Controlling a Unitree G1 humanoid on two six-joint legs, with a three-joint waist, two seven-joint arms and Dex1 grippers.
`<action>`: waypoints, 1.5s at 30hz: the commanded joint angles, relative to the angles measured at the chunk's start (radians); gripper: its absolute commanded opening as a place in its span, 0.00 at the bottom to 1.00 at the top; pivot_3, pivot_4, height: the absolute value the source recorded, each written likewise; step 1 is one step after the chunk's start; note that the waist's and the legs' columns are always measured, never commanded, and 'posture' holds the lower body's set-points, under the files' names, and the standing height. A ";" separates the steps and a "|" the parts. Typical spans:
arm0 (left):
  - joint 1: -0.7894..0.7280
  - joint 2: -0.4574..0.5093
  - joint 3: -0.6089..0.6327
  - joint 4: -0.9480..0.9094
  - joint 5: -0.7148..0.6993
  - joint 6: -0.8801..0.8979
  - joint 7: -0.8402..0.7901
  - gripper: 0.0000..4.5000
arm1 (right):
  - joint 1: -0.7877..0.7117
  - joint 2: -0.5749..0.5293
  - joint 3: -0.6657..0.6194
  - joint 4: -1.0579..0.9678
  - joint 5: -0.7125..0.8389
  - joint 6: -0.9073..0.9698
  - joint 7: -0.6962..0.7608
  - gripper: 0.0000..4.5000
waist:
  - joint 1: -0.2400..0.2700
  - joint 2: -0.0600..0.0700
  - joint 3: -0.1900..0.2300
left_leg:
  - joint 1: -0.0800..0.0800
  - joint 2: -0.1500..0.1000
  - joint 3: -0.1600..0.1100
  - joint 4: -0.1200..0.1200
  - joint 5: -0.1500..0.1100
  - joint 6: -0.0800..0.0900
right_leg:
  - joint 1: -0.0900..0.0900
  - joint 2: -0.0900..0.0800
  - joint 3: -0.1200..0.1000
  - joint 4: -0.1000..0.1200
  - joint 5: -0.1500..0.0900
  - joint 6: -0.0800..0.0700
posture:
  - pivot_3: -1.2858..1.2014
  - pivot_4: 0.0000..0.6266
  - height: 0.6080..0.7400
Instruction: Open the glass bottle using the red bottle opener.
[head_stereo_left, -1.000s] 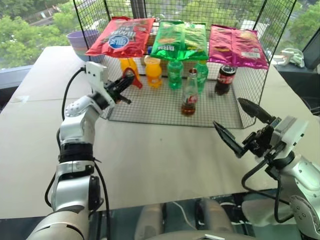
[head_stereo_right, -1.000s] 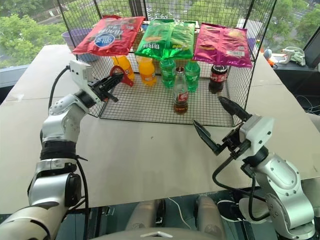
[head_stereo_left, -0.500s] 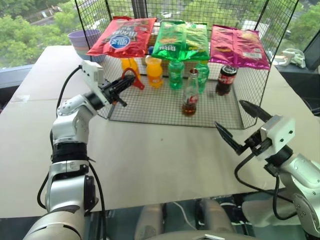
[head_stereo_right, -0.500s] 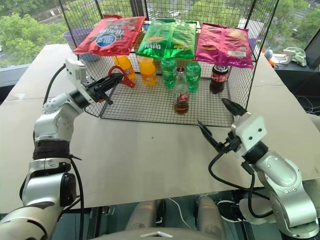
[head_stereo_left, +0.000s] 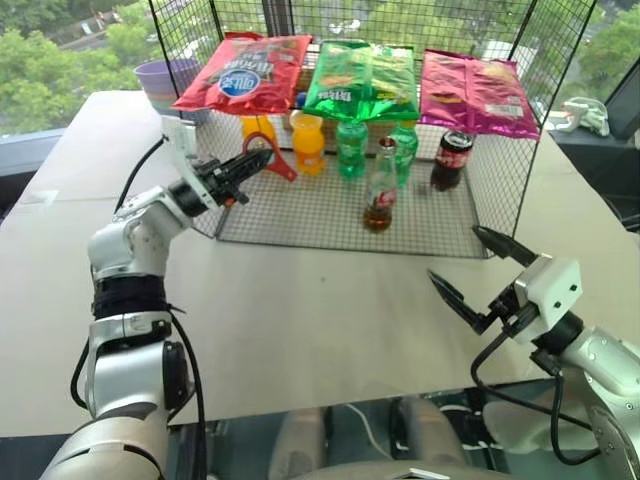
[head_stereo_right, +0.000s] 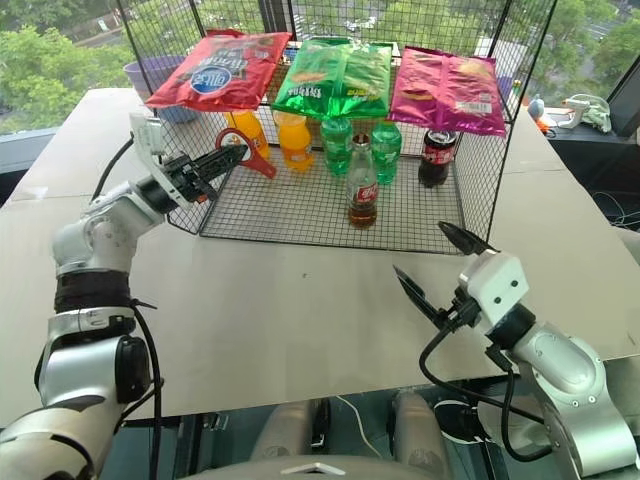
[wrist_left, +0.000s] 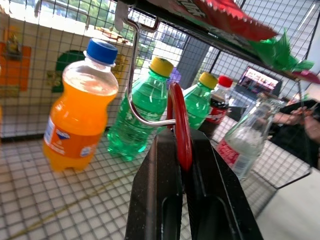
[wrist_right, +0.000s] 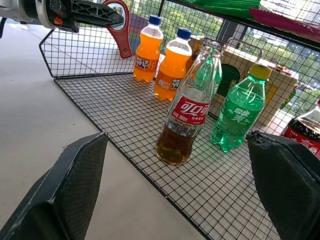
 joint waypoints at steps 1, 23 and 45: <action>-0.030 0.023 0.027 -0.072 -0.066 0.081 -0.013 0.00 | 0.010 0.008 -0.010 0.003 0.004 -0.045 0.018 1.00 | 0.000 0.000 0.000 | 0.000 0.000 0.000 0.000 0.000 0.000 | 0.000 0.000 0.000 0.000 0.000 0.000 | 0.52 0.24 1.00; 0.276 0.084 0.104 -0.477 -0.478 0.546 -0.081 0.00 | -0.037 -0.006 -0.065 -0.116 0.415 0.274 -0.076 1.00 | -0.011 -0.001 0.000 | 0.001 0.002 -0.003 0.000 0.000 0.000 | -0.002 0.000 0.002 0.004 -0.002 -0.003 | 0.52 0.24 1.00; 0.290 -0.128 -0.122 -0.592 -0.491 0.418 0.011 0.00 | -0.428 -0.094 0.058 0.098 1.136 0.640 -0.272 1.00 | -0.003 -0.002 0.000 | 0.001 0.000 -0.003 0.001 0.000 0.000 | -0.002 0.000 0.003 0.003 -0.002 -0.004 | 0.52 0.24 1.00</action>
